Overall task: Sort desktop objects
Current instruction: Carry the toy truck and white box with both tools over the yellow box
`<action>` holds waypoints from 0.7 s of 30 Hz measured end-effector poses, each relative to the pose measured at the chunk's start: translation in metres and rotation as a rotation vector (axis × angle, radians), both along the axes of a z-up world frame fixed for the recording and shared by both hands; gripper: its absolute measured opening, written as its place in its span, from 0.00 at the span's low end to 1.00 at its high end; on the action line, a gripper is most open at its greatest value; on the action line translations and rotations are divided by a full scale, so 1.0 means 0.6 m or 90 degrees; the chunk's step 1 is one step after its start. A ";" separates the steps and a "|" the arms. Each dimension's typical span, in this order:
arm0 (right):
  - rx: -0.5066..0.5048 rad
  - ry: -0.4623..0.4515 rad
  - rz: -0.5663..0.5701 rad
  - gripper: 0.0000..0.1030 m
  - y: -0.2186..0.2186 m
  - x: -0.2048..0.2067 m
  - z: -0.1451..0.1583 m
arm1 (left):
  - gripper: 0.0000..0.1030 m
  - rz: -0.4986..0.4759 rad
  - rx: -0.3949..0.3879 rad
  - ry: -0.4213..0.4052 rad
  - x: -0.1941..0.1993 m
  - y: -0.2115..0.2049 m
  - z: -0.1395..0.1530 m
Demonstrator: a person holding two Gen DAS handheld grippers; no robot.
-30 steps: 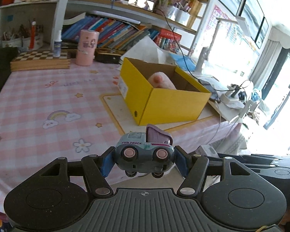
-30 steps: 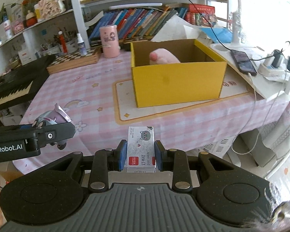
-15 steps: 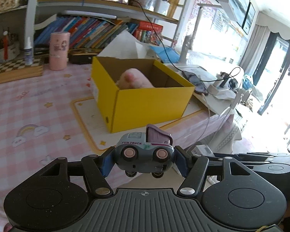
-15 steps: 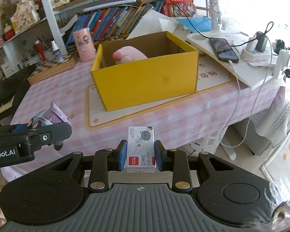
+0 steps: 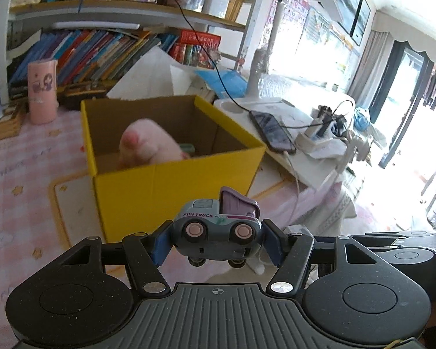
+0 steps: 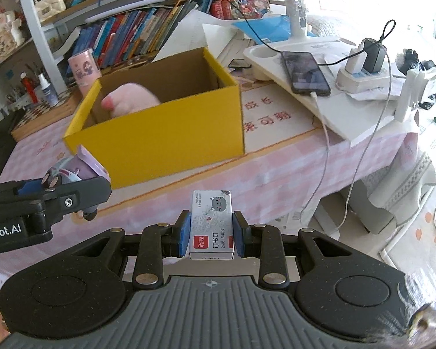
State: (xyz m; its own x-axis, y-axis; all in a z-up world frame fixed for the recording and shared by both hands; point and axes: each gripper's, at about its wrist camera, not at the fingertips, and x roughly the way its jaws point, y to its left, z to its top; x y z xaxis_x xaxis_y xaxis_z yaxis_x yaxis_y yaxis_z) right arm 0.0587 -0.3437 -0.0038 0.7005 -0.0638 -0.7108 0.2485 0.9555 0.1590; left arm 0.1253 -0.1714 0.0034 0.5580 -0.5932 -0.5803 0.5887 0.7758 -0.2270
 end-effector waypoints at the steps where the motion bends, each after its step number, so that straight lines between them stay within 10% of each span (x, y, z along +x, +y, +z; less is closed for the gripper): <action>1: 0.001 -0.003 0.002 0.27 -0.008 0.006 0.001 | 0.63 0.005 0.001 -0.003 0.005 -0.006 0.002; 21: 0.024 -0.118 0.150 0.27 -0.092 0.197 0.068 | 0.63 0.172 0.067 -0.073 0.128 -0.051 0.044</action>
